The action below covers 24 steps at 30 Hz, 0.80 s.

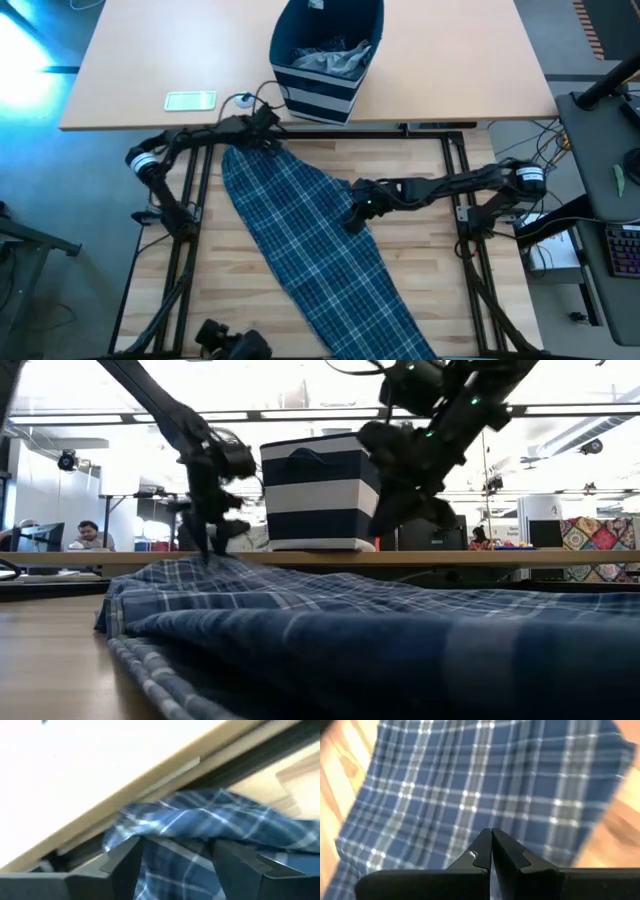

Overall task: Fold Laundry from Bin
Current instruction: Fold the blue patterned pants

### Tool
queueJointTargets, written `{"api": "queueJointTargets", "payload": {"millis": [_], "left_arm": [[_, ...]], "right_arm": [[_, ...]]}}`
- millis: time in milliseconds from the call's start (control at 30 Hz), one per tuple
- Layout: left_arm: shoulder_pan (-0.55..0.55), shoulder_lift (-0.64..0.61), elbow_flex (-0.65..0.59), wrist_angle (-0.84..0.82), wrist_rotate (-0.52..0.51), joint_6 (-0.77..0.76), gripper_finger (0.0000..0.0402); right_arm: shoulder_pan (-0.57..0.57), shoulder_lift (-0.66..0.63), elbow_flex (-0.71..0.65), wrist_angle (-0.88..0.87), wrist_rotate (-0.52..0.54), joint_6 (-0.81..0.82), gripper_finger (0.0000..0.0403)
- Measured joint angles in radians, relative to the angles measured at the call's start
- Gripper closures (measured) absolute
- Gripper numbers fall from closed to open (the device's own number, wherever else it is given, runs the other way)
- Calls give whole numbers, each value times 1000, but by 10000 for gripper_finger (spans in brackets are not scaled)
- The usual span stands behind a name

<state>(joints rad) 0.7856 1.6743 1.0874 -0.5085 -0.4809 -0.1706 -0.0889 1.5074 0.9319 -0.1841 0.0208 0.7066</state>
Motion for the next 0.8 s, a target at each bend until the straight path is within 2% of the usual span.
{"api": "queueJointTargets", "payload": {"millis": [67,233,400,600,700,800], "left_arm": [[-1,-62,-2,-66,3,-35,174],[-18,-160,-45,-120,139,-92,162],[-23,-150,-156,-96,149,-102,162],[47,-130,-337,122,127,-113,162],[66,-123,-354,127,123,-175,164],[63,-127,-319,110,127,-166,161]], "right_arm": [[-14,42,22,48,-6,-1,394],[-72,172,126,61,-20,-61,394],[-134,307,245,61,-18,-123,394],[-195,414,344,14,0,-111,394],[-212,444,384,-91,31,-98,394],[-218,456,406,-146,33,-116,394]]}}
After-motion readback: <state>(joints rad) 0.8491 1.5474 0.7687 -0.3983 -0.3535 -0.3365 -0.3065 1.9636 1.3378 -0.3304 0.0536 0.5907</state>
